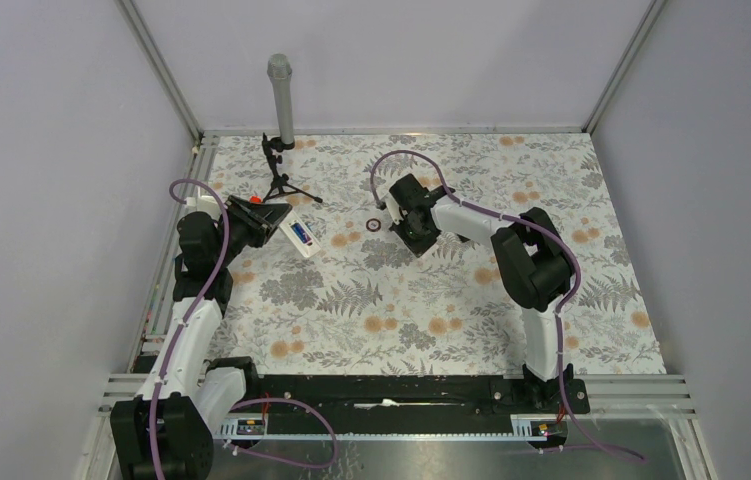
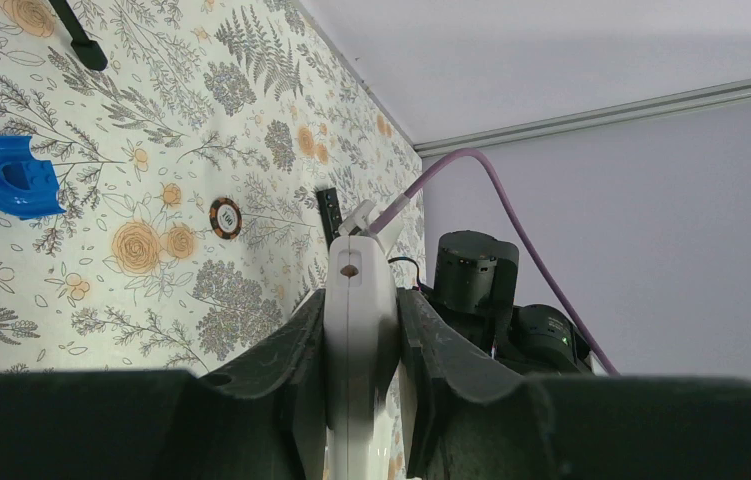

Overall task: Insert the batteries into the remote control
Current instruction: Pick up the battery cover at the center of the board, then place the remote control at the center of the board.

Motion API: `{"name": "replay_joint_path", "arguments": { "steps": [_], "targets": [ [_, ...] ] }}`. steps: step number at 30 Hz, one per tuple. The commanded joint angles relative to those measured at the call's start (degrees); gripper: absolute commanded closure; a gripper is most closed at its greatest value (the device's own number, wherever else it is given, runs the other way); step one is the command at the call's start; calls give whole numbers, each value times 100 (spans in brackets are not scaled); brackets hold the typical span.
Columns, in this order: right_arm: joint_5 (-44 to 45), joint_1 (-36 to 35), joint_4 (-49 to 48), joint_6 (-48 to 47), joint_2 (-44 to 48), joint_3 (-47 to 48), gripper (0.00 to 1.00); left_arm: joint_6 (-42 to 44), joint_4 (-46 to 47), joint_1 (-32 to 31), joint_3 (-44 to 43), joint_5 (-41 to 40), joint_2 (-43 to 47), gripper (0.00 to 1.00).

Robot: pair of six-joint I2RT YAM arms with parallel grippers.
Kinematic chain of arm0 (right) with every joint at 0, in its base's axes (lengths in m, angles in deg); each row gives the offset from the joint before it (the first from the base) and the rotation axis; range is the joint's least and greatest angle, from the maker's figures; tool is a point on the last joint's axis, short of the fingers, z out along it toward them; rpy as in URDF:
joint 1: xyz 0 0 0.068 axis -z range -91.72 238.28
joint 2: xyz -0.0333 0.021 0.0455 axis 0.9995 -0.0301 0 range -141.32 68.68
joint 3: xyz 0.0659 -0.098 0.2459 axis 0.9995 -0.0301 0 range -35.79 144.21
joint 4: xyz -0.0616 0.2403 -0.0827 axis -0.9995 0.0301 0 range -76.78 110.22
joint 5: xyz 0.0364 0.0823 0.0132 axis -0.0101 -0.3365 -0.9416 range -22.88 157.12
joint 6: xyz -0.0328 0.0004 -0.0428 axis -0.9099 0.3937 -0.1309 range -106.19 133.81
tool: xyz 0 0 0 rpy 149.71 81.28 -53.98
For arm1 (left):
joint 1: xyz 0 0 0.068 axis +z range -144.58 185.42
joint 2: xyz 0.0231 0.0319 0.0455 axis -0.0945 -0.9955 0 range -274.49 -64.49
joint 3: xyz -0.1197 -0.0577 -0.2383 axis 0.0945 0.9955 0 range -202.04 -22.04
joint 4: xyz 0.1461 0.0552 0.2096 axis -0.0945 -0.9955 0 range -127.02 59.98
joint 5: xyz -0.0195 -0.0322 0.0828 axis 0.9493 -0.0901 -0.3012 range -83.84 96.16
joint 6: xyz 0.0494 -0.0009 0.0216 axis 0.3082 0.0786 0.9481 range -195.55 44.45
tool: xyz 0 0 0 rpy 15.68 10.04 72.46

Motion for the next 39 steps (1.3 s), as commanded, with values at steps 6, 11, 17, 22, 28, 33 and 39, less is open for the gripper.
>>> {"name": "replay_joint_path", "arguments": {
  "steps": [6, 11, 17, 22, 28, 33, 39],
  "targets": [
    [-530, 162, -61, 1083, 494, 451, 100, -68, 491, 32, -143, 36, 57, 100],
    [-1495, 210, -896, 2962, 1474, 257, 100, -511, 1106, -9, 90, -13, -89, 100],
    [-2984, 210, -4241, 5861, 2834, -1217, 100, -808, 1958, -664, 124, -488, -499, 100],
    [-3109, 214, -6086, 7671, 3332, -1811, 100, -1058, 2648, -1298, -9, -1059, -820, 100],
    [-2921, 166, -7156, 9140, 3284, -1850, 100, -1463, 3144, -1706, -192, -1541, -1114, 100],
    [-2840, 20, -7170, 9317, 3112, -1552, 100, -1567, 3061, -2061, -485, -1967, -1318, 100],
    [-2770, -116, -7147, 9396, 3070, -1571, 100, -1865, 3059, -2150, -594, -2208, -1393, 100]
  ]
}}
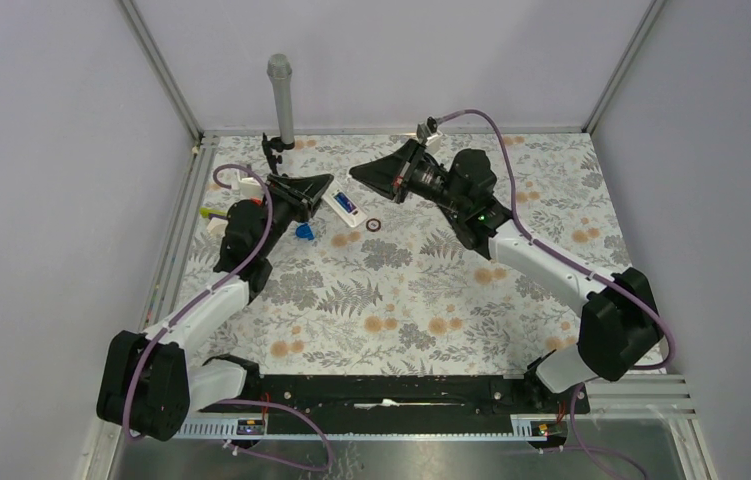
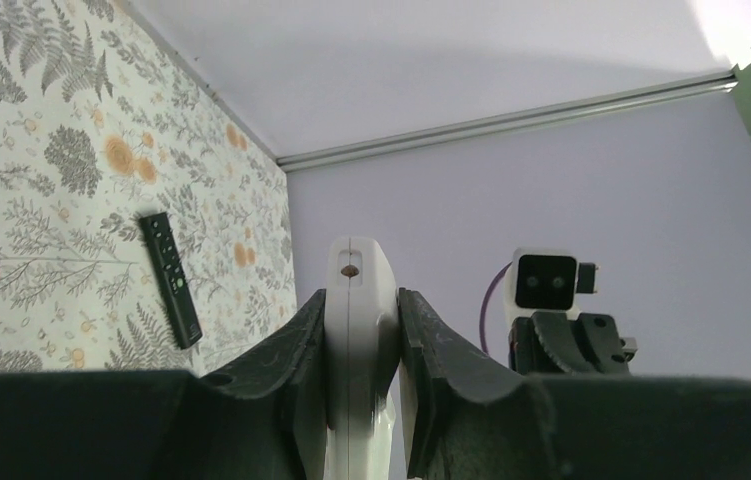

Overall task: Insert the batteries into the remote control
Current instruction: Place the remote control at the center of the board.

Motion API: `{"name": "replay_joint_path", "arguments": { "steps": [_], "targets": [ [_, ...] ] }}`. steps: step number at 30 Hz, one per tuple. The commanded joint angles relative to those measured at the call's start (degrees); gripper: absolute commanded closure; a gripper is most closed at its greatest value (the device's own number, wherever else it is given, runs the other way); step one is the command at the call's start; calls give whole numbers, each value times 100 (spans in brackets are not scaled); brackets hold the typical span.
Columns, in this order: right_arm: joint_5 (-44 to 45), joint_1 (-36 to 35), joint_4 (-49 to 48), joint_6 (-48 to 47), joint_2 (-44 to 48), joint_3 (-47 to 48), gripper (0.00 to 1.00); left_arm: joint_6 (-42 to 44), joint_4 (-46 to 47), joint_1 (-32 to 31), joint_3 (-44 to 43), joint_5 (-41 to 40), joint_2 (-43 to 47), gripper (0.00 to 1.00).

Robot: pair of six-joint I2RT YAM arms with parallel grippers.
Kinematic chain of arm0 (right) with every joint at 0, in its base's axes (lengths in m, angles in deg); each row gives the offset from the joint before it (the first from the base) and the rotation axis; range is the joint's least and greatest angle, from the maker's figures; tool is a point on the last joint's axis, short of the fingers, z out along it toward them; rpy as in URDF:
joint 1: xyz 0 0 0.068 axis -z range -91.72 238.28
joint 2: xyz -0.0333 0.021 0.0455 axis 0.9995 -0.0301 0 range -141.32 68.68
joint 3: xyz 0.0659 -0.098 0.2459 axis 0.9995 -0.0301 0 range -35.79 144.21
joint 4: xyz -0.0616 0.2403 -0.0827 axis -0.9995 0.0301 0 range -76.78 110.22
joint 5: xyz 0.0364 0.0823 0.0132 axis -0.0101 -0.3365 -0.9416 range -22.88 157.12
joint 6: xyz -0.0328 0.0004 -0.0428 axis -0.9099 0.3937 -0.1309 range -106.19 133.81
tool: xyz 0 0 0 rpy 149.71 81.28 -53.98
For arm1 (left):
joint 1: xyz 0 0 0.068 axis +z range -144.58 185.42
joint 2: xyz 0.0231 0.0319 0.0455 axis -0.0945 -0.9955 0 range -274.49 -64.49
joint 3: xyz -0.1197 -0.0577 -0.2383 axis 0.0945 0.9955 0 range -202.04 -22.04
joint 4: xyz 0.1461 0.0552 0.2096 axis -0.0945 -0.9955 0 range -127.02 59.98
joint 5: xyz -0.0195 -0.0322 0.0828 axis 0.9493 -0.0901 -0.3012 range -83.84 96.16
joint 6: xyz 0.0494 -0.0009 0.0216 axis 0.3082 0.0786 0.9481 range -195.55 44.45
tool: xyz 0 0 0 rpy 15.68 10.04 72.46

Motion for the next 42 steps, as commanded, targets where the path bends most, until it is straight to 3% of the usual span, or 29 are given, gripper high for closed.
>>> {"name": "replay_joint_path", "arguments": {
  "steps": [1, 5, 10, 15, 22, 30, 38, 42],
  "targets": [
    [77, -128, -383, 290, -66, 227, 100, -342, 523, -47, -383, -402, -8, 100],
    [73, -105, -150, 30, 57, 213, 100, -139, 162, -48, -489, -164, -142, 100],
    [218, -21, 546, -587, 504, -277, 100, 188, 373, -116, 181, -420, -413, 100],
    [363, 55, 809, -746, 892, -881, 100, 297, 281, -454, 486, -1100, -881, 100],
    [518, 215, 1241, -875, 1451, -1276, 100, -221, 878, -1109, 670, -2128, -2045, 100],
    [540, 385, 1720, -947, 2045, -1574, 100, -447, 377, -1540, 394, -3089, -2708, 100],
    [452, 471, 1916, -1005, 2229, -1590, 100, -954, -612, -1861, 430, -3768, -2736, 84],
    [389, 476, 1923, -987, 2251, -1614, 100, -1260, -758, -1944, 613, -3805, -2711, 71]
  ]
}}
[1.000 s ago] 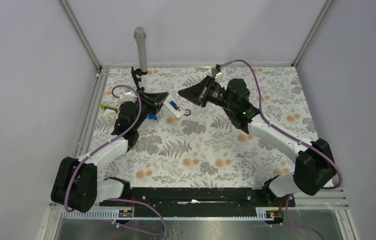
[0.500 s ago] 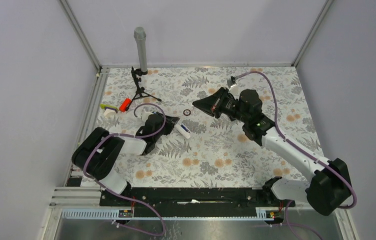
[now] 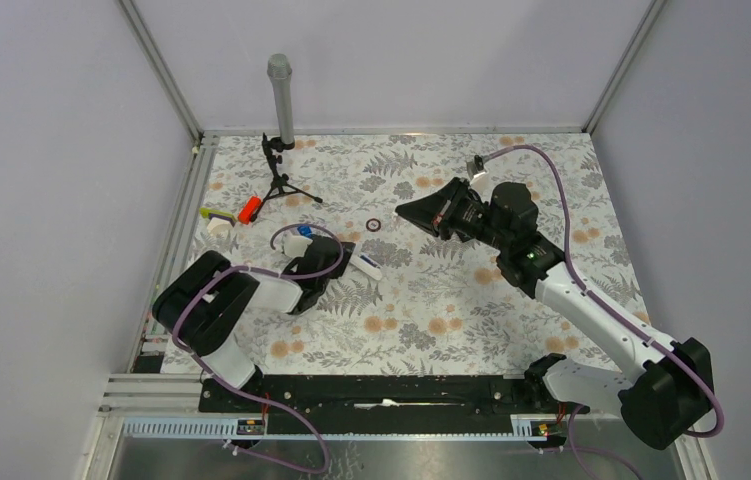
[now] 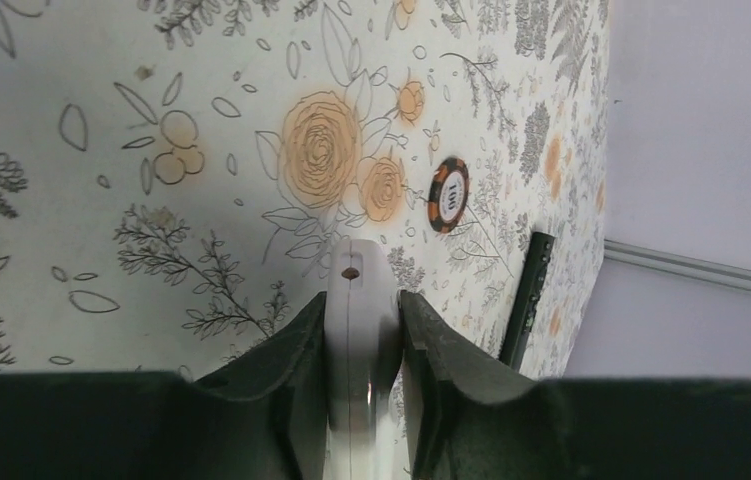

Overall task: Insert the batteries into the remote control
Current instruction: Place the remote control at the center of the board.

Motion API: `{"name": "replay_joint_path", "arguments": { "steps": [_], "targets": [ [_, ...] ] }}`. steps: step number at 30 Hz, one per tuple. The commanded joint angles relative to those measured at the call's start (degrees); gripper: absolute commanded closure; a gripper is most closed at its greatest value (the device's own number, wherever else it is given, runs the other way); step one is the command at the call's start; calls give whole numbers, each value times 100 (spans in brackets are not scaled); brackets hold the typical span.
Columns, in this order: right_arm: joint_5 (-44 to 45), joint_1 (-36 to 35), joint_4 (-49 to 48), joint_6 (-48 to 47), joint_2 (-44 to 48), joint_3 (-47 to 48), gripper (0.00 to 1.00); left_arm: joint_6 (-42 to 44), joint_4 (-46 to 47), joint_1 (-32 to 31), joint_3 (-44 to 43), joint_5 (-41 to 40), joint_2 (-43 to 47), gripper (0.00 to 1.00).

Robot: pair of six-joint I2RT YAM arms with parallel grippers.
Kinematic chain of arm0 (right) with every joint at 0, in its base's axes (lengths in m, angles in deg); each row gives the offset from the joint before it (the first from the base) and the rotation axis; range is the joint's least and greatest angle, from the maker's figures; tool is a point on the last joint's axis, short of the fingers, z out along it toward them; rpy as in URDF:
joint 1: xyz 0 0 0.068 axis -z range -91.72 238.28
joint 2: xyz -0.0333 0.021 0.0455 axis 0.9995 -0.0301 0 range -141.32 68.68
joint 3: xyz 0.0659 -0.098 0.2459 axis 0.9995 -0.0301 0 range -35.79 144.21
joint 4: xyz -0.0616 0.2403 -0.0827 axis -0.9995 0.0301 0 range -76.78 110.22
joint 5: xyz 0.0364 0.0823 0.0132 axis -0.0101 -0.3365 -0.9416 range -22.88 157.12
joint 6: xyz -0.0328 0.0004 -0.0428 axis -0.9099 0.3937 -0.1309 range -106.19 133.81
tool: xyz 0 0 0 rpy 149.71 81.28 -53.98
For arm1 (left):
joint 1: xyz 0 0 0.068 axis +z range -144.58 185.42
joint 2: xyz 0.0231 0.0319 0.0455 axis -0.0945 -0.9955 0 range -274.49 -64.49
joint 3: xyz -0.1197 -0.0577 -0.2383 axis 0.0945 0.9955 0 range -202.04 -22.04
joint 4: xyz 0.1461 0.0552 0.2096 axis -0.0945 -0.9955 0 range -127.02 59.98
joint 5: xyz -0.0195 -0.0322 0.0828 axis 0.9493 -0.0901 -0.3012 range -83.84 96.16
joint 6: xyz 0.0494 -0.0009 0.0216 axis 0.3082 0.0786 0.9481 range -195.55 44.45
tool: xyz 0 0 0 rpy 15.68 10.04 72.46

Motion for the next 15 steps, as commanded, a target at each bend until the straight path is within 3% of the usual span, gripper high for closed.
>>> {"name": "replay_joint_path", "arguments": {
  "steps": [1, 7, 15],
  "targets": [
    [-51, 39, -43, -95, 153, -47, 100, -528, -393, -102, 89, -471, 67, 64],
    [-76, 65, -47, -88, 180, -75, 100, -786, -1430, -214, 61, -505, 499, 26],
    [-125, 151, -219, 37, 173, -79, 100, -1120, -3293, -224, -115, -159, 1211, 8]
  ]
}}
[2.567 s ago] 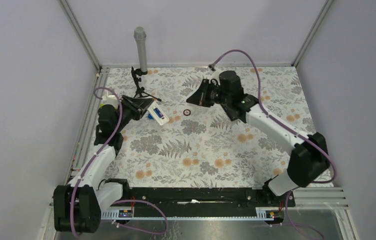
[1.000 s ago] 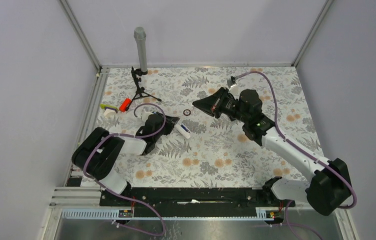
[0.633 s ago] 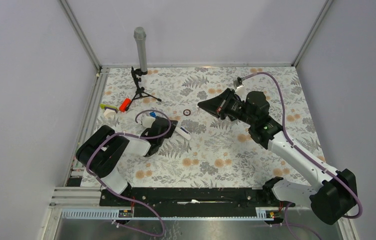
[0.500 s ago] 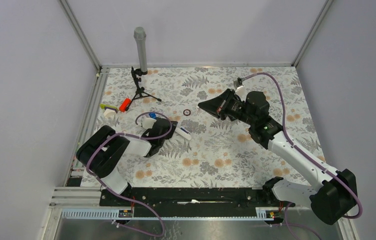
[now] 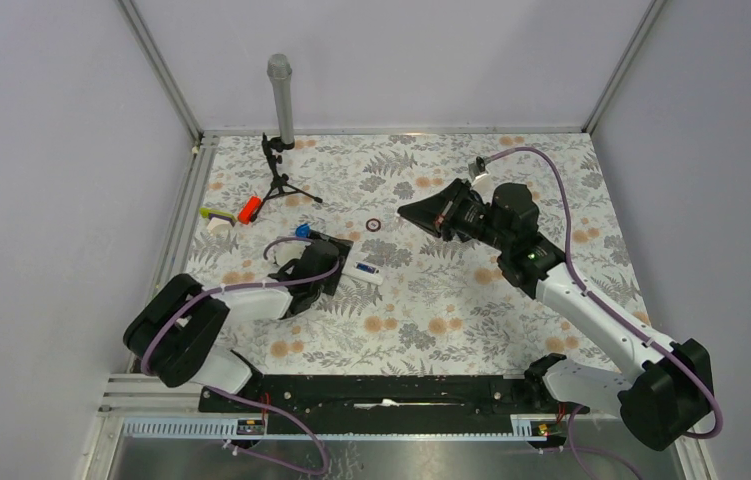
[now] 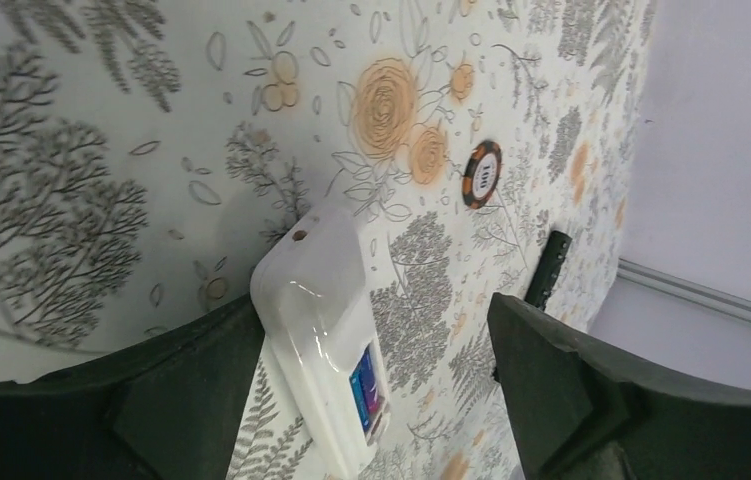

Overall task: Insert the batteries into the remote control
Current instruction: Place the remote control at the center of the board.

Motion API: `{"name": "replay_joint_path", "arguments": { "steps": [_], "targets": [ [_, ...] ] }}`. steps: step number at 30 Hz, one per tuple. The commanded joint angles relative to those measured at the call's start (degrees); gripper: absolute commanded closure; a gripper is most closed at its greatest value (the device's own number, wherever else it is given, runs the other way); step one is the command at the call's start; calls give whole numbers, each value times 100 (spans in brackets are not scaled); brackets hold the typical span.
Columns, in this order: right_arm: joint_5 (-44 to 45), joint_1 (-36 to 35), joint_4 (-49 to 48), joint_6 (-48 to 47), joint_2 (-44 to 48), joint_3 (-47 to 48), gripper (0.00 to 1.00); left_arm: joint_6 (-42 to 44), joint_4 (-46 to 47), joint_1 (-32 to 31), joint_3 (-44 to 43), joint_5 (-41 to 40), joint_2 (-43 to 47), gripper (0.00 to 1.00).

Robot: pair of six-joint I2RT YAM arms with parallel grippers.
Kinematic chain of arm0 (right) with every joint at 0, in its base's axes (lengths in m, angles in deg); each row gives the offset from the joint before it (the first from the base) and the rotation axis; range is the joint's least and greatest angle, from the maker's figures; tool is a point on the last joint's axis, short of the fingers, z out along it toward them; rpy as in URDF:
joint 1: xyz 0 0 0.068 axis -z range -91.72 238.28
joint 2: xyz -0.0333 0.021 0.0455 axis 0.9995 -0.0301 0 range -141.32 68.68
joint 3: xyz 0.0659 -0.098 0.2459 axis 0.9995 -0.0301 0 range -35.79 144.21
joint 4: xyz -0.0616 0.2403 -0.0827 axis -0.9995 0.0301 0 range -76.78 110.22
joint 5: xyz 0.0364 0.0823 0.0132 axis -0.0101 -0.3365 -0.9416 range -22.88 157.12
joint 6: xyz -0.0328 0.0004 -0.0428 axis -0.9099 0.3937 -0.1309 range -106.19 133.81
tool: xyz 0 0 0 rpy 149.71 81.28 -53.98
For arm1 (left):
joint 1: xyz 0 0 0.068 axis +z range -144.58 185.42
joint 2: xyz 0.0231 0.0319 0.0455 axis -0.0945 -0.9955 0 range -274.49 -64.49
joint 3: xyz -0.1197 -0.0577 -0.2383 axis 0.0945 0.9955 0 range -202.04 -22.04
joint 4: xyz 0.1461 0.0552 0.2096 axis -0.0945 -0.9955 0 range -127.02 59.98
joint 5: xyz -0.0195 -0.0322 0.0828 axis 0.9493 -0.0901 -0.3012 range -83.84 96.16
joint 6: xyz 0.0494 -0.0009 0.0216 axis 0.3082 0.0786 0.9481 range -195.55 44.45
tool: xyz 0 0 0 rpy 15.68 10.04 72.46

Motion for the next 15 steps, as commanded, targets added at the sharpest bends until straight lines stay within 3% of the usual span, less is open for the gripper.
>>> {"name": "replay_joint_path", "arguments": {
  "steps": [1, 7, 15],
  "targets": [
    [-98, 92, -290, 64, 148, 13, 100, -330, -1870, -16, -179, 120, 323, 6],
    [-108, 152, -377, 121, 135, 33, 100, -472, -2446, -16, 61, 722, 829, 2],
    [-92, 278, -283, 129, 71, 122, 100, 193, -3917, -16, -95, 324, 2539, 1]
  ]
}}
